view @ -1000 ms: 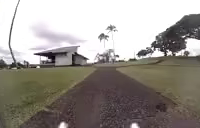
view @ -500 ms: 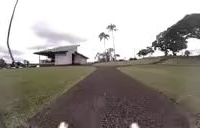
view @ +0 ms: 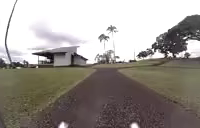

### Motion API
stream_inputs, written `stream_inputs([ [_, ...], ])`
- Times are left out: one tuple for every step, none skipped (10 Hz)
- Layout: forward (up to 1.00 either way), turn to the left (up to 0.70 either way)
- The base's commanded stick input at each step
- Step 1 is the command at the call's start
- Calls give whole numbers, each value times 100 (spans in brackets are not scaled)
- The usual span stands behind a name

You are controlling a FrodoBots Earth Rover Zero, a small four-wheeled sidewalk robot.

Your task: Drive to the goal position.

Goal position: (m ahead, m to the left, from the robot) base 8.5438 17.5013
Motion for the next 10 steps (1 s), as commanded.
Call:
stream_inputs([
  [85, 0],
  [85, 0],
  [85, 0],
  [85, 0],
  [85, 0],
  [85, 0],
  [85, 0],
  [85, 0],
  [85, 0],
  [85, 0],
])
